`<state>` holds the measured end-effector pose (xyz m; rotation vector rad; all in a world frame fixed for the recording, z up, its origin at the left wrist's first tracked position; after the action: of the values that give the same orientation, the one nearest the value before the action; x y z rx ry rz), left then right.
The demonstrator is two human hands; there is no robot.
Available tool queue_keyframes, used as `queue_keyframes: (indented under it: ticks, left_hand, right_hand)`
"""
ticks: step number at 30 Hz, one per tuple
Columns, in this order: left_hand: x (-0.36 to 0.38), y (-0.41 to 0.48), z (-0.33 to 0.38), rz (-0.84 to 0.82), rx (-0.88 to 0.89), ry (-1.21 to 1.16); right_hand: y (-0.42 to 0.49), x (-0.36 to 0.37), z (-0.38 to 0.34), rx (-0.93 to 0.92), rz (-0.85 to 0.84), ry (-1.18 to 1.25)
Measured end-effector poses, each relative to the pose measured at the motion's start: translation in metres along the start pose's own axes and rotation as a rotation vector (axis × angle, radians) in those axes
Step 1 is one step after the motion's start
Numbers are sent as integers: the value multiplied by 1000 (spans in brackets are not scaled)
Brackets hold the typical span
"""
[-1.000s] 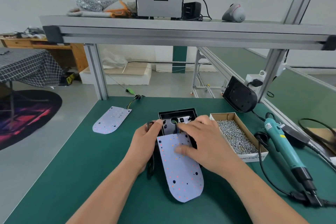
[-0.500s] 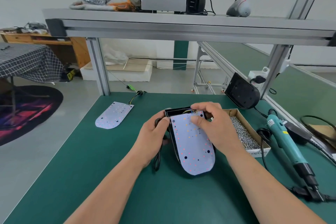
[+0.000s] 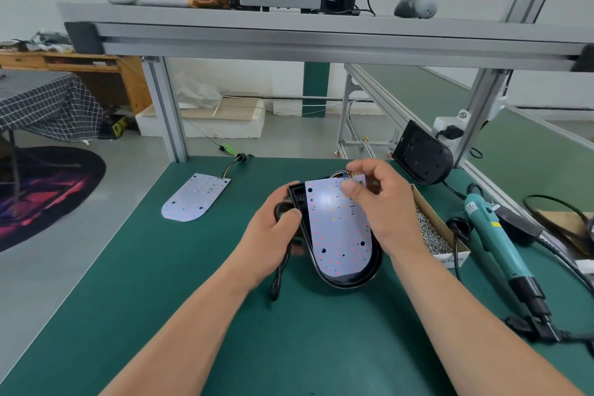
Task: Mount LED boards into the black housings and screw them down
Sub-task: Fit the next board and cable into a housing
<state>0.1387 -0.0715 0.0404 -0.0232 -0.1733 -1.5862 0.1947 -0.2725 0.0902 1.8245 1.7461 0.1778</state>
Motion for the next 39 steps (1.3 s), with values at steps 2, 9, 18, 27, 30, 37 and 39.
queue_keyframes:
  ticks: [2,9,18,27,30,37,39]
  left_hand:
    - [-1,0,-1,26,4,5]
    - [0,-1,3,67,44,15]
    - [1,-6,5,30,26,-4]
    - [-2,0,-1,-47,-63,-25]
    - [-3,3,-3,-2,-18,85]
    - [-3,7,-3,72,-18,218]
    - [-3,7,-3,124,-34,307]
  right_hand:
    - [-4,4,-4,-57,-50,-90]
    - [-4,7,-14,-183,-160,-261]
    - [-10,16,16,-24,-248,-85]
    - [-14,14,24,50,-230,85]
    - [-16,17,18,9,-242,119]
    - [-17,15,4,-63,-205,60]
    - [-16,15,6,-28,-210,54]
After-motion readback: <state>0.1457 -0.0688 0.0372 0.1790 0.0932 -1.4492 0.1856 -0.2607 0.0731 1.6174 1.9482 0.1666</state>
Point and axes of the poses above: each hand's wrist, its own y-axis towards the middle knuckle, its own x-axis out of the palm, z = x × y, the point moved 7 cm from there along y, towards the middle knuckle, and after that the axes turned 8 degrees about -y, right-handed, at the moved point
